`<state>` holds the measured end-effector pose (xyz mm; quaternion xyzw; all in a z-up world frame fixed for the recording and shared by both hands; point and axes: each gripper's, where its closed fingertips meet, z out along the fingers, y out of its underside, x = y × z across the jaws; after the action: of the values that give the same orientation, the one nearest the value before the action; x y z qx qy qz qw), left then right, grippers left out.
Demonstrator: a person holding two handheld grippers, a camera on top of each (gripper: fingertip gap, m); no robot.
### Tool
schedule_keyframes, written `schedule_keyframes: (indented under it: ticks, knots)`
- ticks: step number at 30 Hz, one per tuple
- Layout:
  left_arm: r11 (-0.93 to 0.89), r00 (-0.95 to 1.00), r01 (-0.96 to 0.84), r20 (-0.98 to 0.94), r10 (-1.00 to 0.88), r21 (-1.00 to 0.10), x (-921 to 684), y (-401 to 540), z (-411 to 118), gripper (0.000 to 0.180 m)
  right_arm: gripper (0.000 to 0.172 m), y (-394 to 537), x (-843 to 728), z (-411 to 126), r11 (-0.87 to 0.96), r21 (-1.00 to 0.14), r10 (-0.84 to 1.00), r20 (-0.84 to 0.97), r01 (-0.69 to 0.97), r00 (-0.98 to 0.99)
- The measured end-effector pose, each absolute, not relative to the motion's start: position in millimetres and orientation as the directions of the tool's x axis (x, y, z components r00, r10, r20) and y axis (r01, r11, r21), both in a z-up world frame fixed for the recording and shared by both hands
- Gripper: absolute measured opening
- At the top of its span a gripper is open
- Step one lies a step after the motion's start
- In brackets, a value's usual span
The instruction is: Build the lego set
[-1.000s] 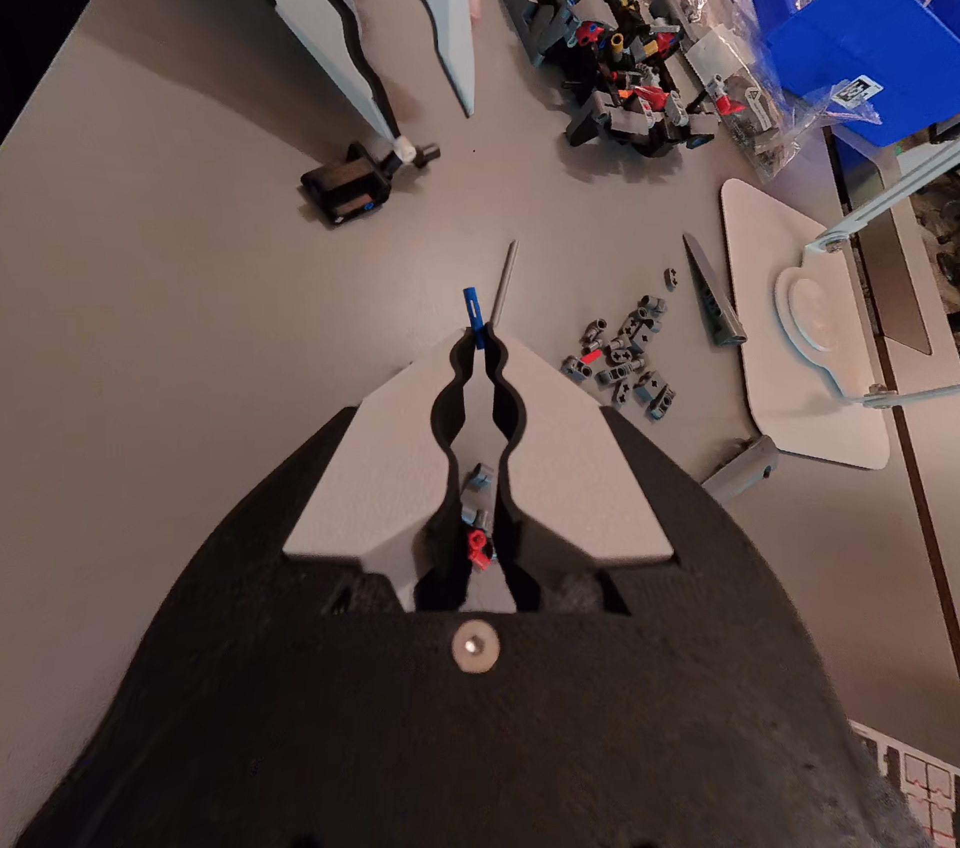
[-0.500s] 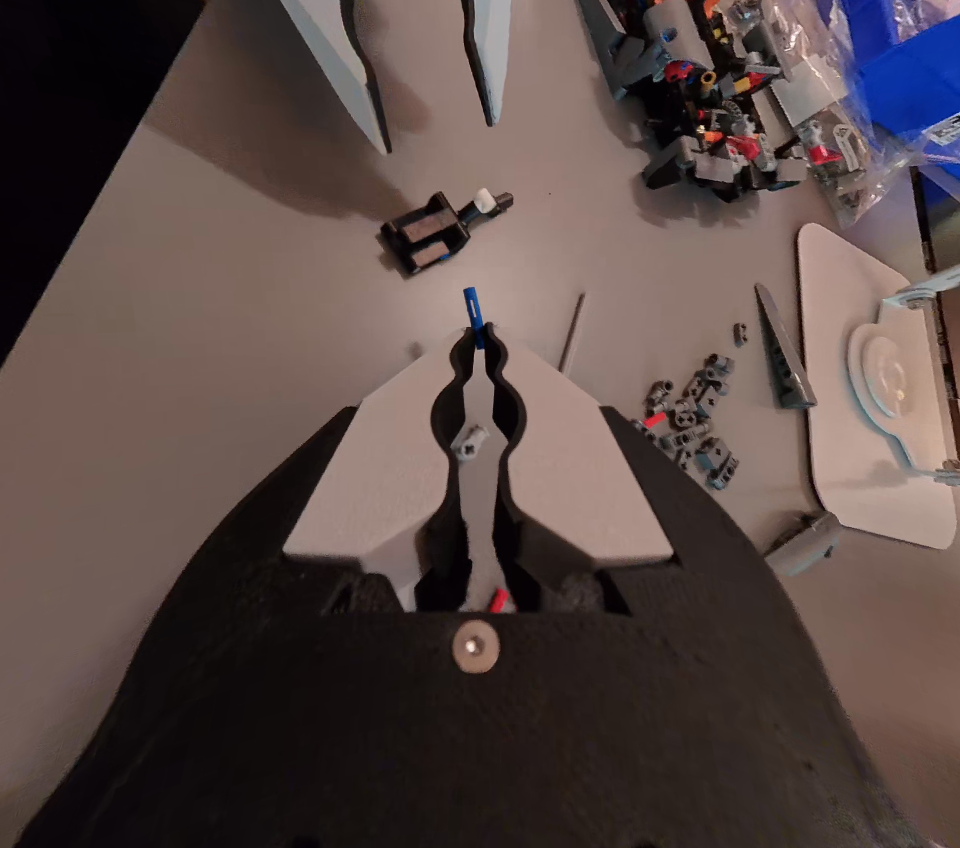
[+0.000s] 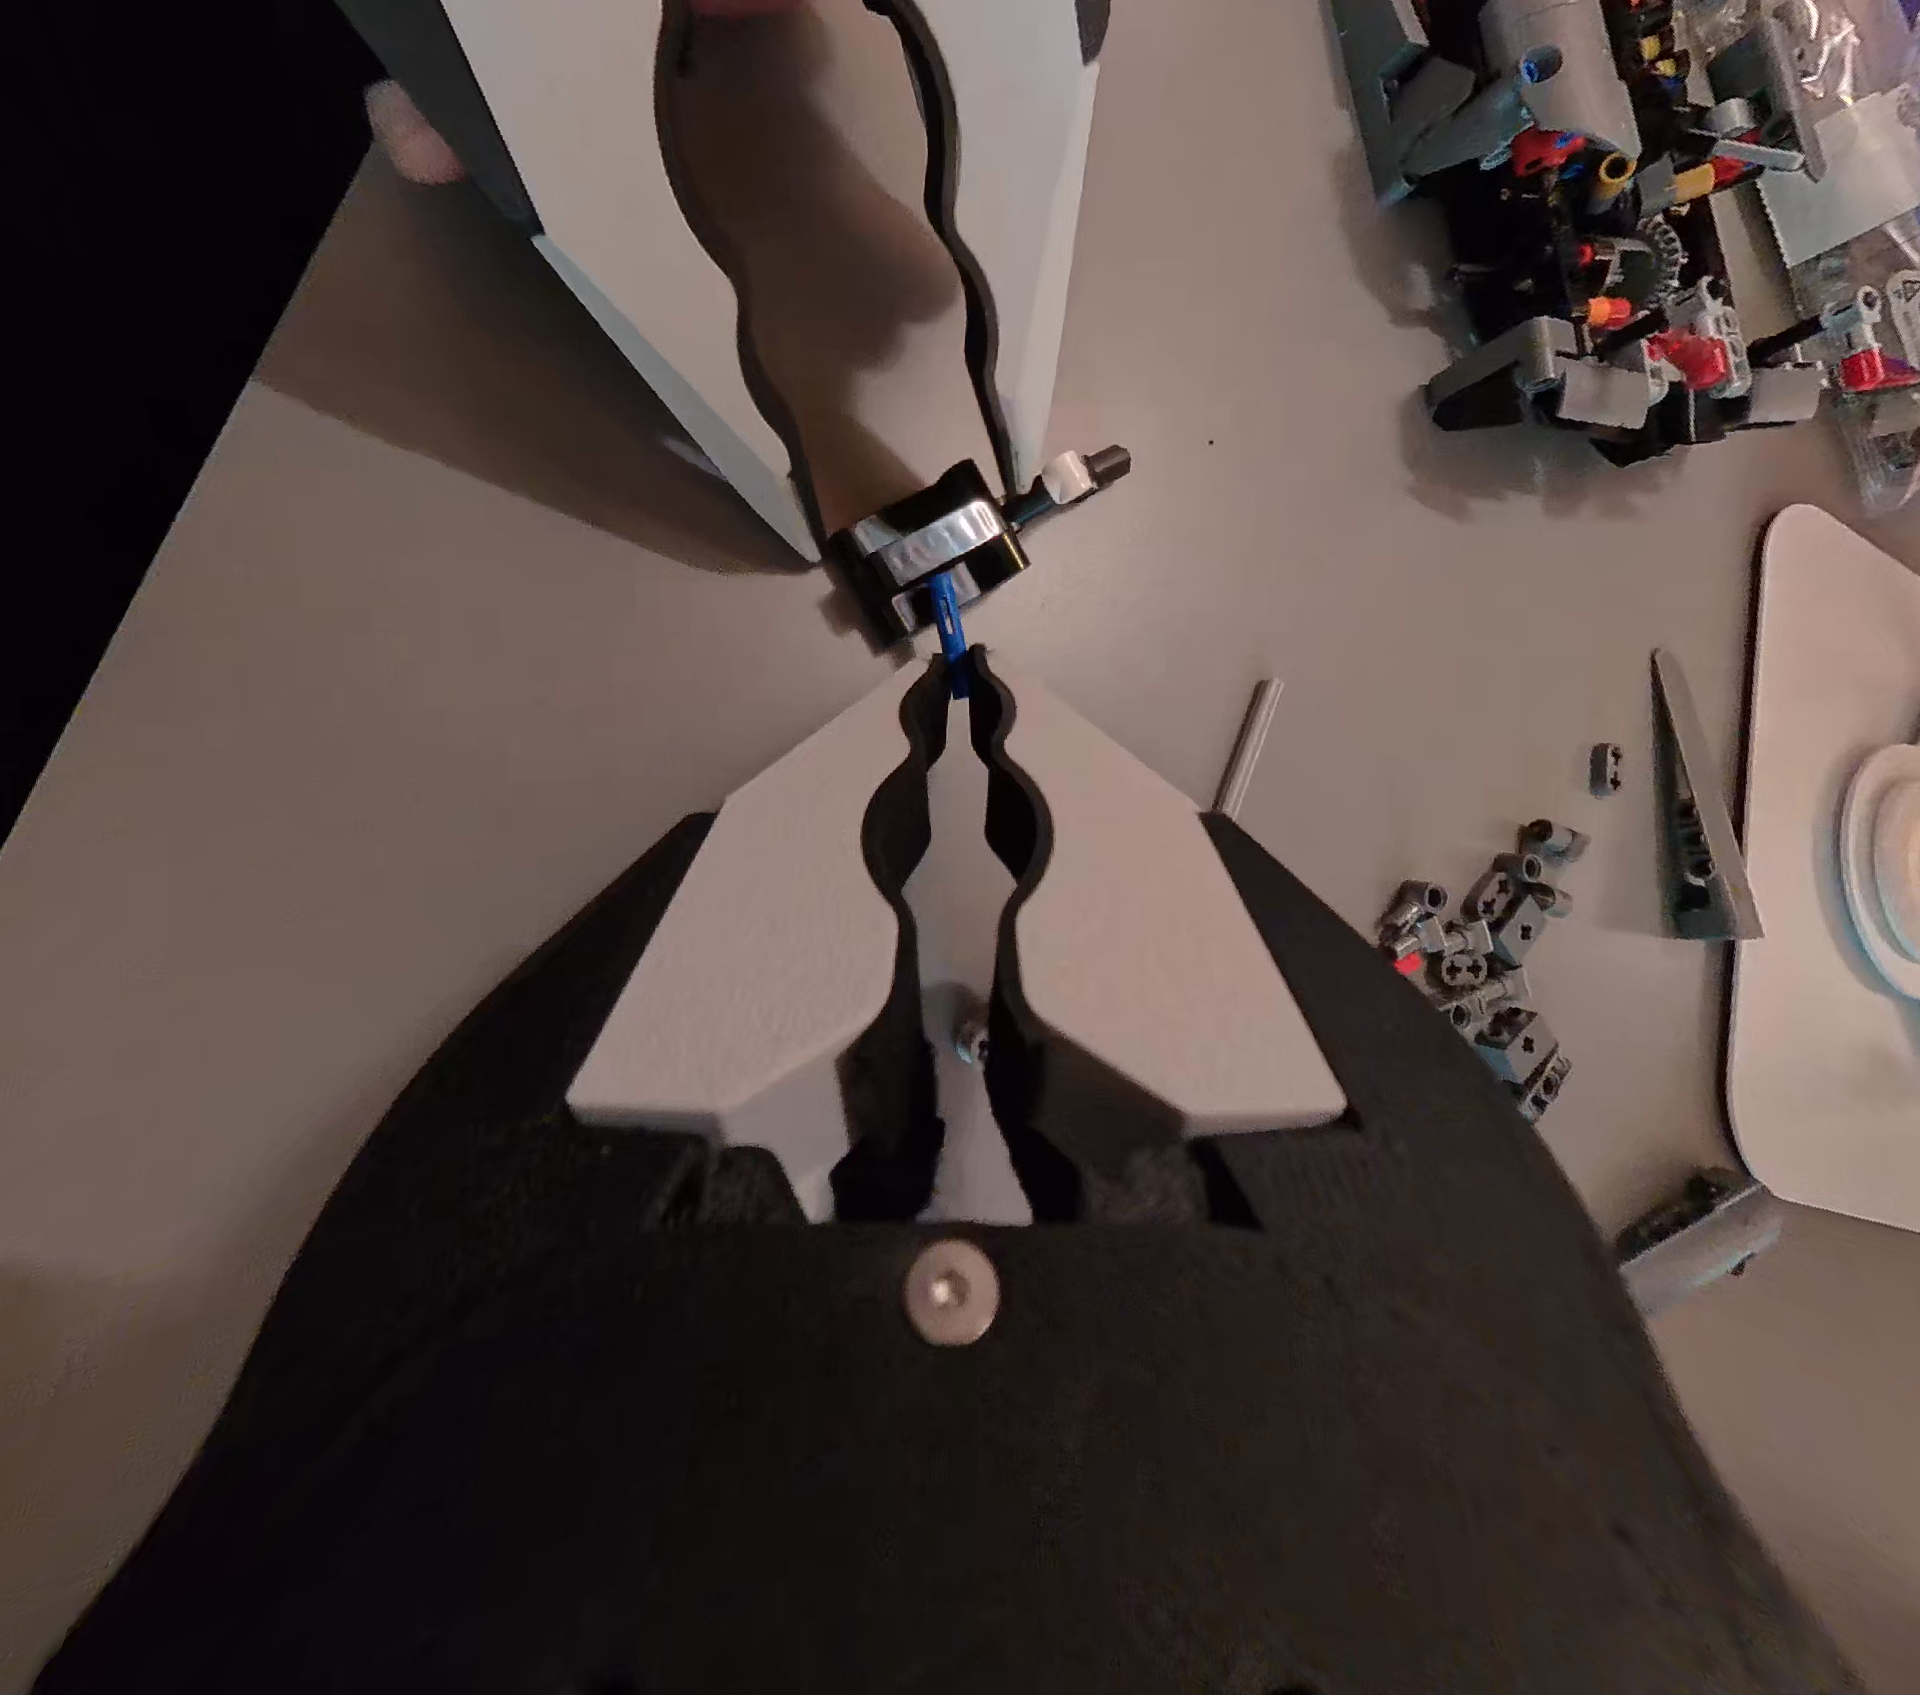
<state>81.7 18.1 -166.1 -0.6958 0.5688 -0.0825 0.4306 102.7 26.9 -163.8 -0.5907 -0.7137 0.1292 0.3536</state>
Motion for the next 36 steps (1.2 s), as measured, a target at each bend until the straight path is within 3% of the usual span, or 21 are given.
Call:
schedule_keyframes:
  ticks: [1, 14, 28, 36]
  knots:
    - [0.020, 0.337, -0.723, -0.379, -0.862, -0.691, 82.3, 19.0, -166.2, 0.036, 0.001, 27.5, 102.6, -164.0, 0.267, -0.598, 0.935, 0.352, 0.756, -0.052]
    - [0.110, 0.203, -0.718, -0.358, -0.911, -0.688, 85.5, 22.9, -167.5, 0.032, 0.001, 26.7, 99.8, -165.5, 0.293, -0.553, 0.936, 0.334, 0.780, -0.114]
    - [0.205, 0.100, -0.696, -0.376, -0.921, -0.688, 84.6, 23.3, -167.6, 0.031, 0.000, 20.0, 101.3, -171.0, 0.204, -0.559, 0.967, 0.241, 0.804, -0.078]
    - [0.218, 0.089, -0.695, -0.383, -0.919, -0.685, 82.9, 23.5, -167.5, 0.031, 0.013, 19.9, 113.7, -163.3, 0.256, -0.572, 0.962, 0.231, 0.780, -0.146]
